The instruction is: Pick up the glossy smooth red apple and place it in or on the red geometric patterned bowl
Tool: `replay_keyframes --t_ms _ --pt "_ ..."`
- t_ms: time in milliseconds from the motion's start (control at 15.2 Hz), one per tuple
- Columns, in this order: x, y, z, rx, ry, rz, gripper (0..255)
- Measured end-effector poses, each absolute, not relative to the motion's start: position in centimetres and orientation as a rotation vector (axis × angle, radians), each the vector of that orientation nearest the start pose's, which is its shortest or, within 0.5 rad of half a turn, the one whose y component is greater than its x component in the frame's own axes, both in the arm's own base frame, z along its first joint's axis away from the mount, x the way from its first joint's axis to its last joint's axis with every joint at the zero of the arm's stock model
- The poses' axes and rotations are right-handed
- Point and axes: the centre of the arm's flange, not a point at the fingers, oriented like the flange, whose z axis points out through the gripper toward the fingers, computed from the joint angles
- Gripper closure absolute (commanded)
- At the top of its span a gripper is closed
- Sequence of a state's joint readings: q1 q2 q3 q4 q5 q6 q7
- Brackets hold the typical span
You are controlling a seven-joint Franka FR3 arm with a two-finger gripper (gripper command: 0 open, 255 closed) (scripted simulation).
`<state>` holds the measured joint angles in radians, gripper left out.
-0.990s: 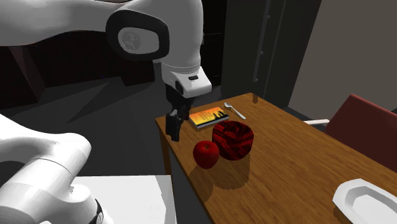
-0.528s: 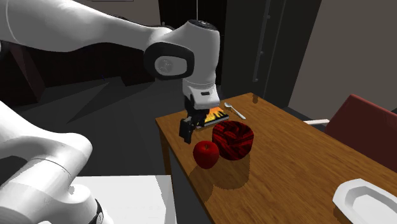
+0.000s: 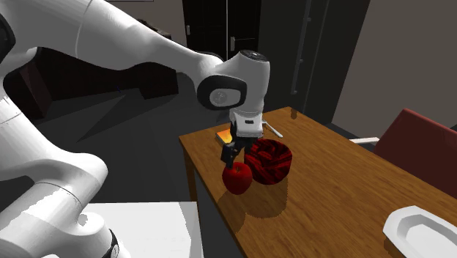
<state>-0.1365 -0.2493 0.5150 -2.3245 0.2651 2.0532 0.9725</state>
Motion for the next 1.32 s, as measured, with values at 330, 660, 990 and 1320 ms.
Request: replay_keyframes --t_ms 330,660,990,1320 --pt "42.6 19.5 39.6 -2.868 1.121 0.16 0" --pt "42.6 19.5 39.3 -2.868 1.121 0.159 0" --pt "42.6 19.5 39.3 -2.867 1.12 0.157 255" --pt "42.6 19.6 39.4 -2.867 1.12 0.157 255"
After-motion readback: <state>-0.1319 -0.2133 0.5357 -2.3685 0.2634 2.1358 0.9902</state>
